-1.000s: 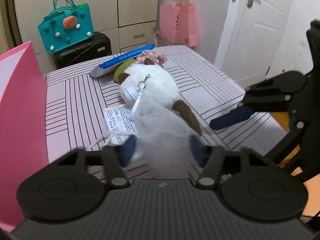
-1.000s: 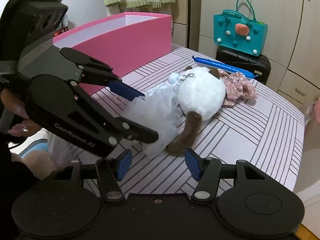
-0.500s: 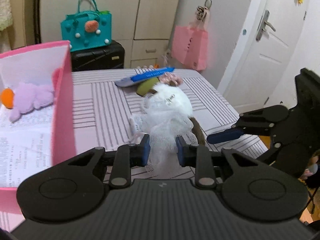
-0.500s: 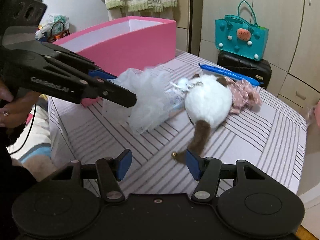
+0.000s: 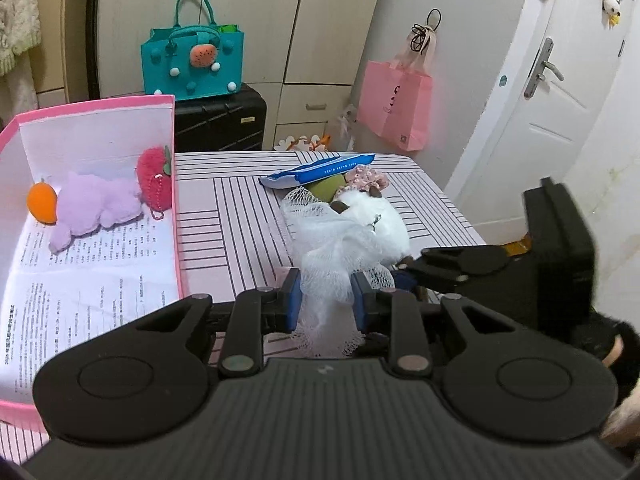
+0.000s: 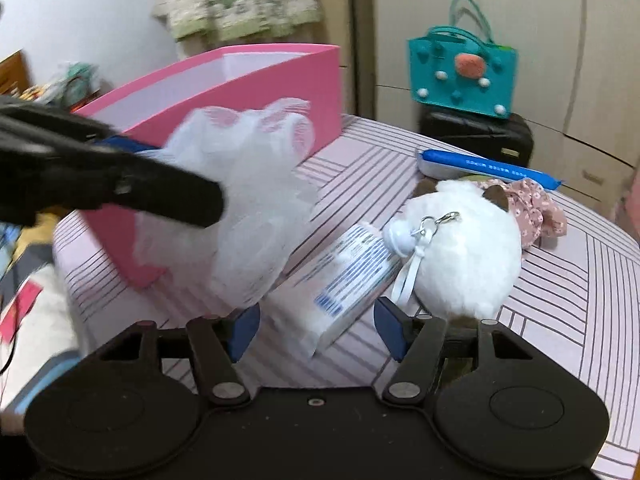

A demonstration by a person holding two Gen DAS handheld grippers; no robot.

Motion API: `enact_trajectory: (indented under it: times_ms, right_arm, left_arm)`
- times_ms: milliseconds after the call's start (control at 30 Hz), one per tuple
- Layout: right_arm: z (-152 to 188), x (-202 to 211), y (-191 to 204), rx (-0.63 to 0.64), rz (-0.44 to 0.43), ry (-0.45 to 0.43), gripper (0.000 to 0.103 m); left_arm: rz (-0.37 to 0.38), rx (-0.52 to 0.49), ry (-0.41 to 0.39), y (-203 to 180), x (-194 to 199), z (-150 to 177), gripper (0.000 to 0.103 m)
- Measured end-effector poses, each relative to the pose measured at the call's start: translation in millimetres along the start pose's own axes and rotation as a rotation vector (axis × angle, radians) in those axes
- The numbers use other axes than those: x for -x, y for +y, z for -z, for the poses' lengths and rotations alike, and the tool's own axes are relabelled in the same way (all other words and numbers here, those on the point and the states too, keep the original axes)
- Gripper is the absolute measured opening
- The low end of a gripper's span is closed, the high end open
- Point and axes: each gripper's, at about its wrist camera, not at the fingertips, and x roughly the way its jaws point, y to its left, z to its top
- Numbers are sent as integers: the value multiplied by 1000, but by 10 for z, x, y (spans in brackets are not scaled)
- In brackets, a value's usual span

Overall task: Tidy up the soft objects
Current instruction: 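Grasp the white wipes packet with the right gripper while the left holds the puff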

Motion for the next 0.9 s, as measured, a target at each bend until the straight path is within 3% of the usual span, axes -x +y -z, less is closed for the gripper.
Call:
enact_trajectory:
  times_ms: [167, 300, 567, 800, 900]
  right_arm:
    - [-60, -163, -41, -73, 26, -11, 73]
    - [-54, -158, 4, -59, 51, -10, 64]
    - [102, 185, 10, -27, 43, 132, 62]
    - [138, 161, -53, -56, 84, 112, 71]
    - [105, 125, -62, -61, 106, 96, 49]
  left_arm:
    - [4, -10, -2, 41, 51, -36, 25]
    - [17, -3, 17, 63, 43, -29, 25]
    - [15, -29, 44, 18, 31, -17, 25]
    - [18, -28, 71, -26, 33, 19, 25]
    - [-1, -36, 73, -50, 79, 34, 25]
